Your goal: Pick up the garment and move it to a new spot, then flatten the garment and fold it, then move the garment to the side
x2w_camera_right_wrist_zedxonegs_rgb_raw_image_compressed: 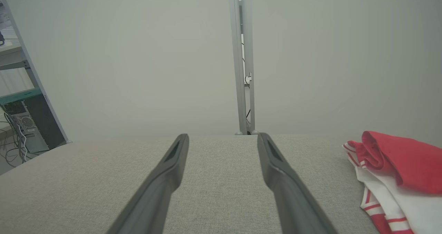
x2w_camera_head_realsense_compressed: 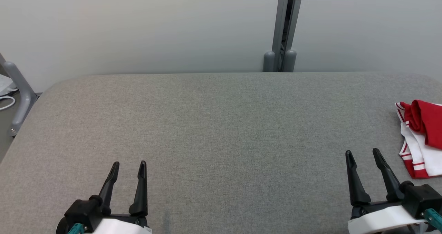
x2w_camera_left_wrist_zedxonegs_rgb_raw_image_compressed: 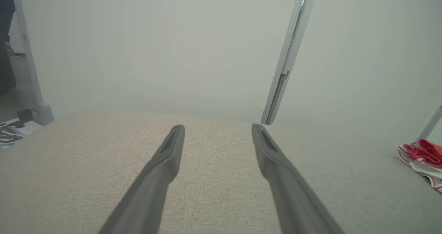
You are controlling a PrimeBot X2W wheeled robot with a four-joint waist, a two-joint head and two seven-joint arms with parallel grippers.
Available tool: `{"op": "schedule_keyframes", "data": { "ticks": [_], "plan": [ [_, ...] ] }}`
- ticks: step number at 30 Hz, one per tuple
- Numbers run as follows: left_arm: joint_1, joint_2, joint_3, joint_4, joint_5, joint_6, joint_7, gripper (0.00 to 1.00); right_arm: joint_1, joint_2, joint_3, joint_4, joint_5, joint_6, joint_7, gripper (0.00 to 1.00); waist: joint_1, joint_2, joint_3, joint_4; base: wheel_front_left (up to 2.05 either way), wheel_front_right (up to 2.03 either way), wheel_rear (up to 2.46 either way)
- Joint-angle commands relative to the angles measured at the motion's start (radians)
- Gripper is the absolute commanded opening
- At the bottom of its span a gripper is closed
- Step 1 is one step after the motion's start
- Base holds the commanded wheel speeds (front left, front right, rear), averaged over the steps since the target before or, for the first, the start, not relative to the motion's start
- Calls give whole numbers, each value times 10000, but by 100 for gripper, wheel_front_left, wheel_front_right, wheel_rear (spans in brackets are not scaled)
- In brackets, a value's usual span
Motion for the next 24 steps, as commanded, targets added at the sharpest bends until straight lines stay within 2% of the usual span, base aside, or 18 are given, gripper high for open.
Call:
{"op": "schedule_keyframes", "data": {
  "ticks": [1,14,24],
  "plan": [
    [-4,34,-15,-82,25,-100,3,100,-83,-37,-37,-25,-14,-9,-42,100,0,0,8,-11,0,0,0],
    [60,36,7,-130,-399,-255,3,100,-113,-37,-101,23,168,-9,-42,100,0,0,23,-48,0,0,0],
    [-23,39,141,-77,-462,-165,2,100,-132,-37,-49,22,81,-9,-42,100,0,0,-2,-21,0,0,0]
  ]
}}
